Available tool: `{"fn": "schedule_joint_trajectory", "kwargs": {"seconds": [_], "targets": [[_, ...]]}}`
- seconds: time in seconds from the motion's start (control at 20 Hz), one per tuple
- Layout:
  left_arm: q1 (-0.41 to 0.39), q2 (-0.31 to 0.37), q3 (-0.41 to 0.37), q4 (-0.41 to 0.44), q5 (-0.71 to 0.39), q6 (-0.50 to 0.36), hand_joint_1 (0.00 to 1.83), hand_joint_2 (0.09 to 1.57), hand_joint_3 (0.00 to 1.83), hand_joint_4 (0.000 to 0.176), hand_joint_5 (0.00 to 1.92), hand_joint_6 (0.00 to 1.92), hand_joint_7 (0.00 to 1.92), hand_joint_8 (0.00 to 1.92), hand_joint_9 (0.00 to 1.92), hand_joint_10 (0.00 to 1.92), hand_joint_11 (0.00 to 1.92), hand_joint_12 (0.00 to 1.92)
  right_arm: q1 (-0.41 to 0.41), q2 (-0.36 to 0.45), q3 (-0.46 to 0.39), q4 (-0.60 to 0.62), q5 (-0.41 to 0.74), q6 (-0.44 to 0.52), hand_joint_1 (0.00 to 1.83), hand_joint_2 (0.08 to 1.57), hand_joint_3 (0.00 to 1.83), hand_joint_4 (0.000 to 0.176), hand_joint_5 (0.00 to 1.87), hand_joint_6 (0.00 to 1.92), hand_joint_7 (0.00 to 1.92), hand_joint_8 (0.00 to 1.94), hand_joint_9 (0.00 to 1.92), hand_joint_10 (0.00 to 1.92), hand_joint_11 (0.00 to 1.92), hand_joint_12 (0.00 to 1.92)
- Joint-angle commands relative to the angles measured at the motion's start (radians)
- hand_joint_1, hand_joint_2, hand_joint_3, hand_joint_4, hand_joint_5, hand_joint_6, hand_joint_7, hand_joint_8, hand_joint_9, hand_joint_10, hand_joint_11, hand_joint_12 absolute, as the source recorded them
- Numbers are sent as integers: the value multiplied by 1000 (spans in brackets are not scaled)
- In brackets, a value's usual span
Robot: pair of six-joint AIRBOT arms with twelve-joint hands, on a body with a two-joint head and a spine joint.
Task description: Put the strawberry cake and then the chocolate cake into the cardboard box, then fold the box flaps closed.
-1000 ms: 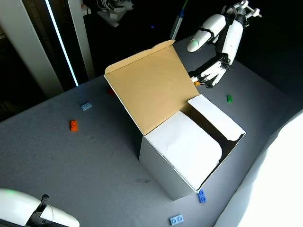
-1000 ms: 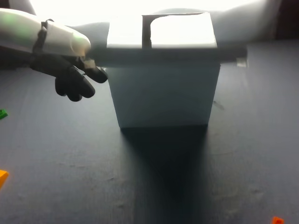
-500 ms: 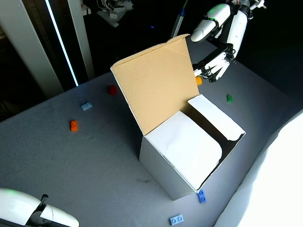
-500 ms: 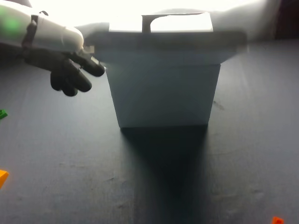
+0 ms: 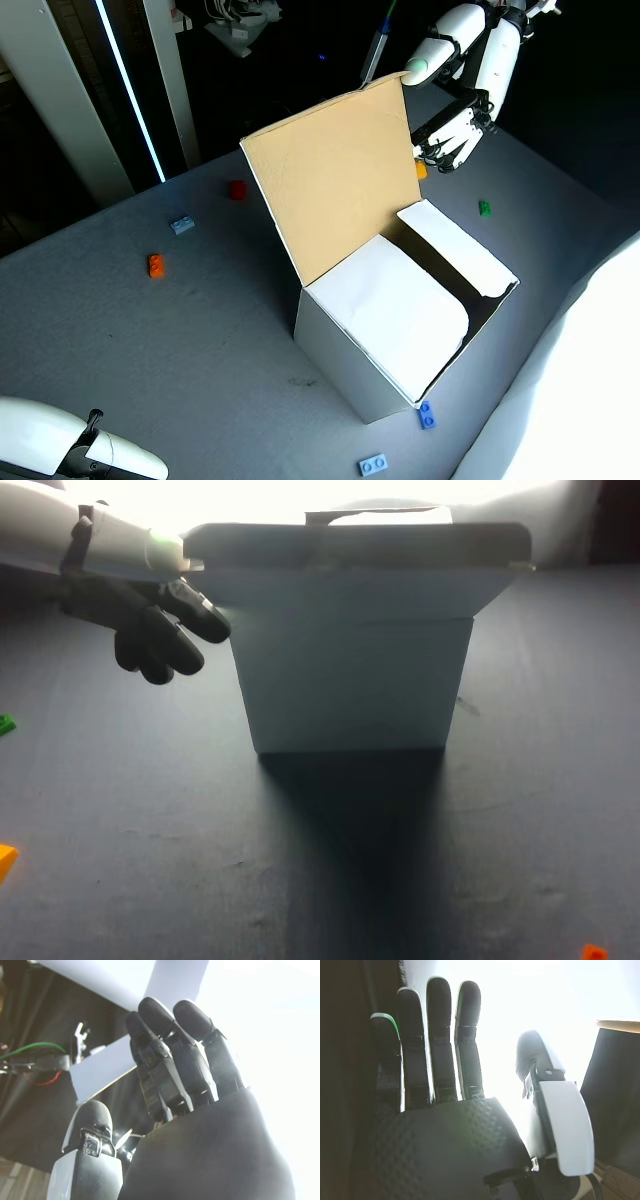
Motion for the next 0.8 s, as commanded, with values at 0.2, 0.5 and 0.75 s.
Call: {"fn": "schedule_joint_trajectory", "kwargs": {"seconds": [0.2,0.5,0.75], "targets": [[-15,9,1,-67,80,-40,175,1269,0,0,687,3,935,2,654,901,307,1619,-7,10,-138,-165,90,8,98,1307,0,0,692,974,755,1038,556,1305,249,1811],[-17,9,2,-80,111,-47,187,1265,0,0,678,1,934,1,654,898,310,1608,-7,9,-252,-165,74,238,98,1309,0,0,709,940,762,1009,568,1292,267,1805],[-24,10,-13,-92,160,-48,169,1276,1,0,664,3,922,1,649,889,313,1594,-23,9,-255,-345,127,232,100,1308,0,0,691,970,760,1000,561,1305,251,1814]]}}
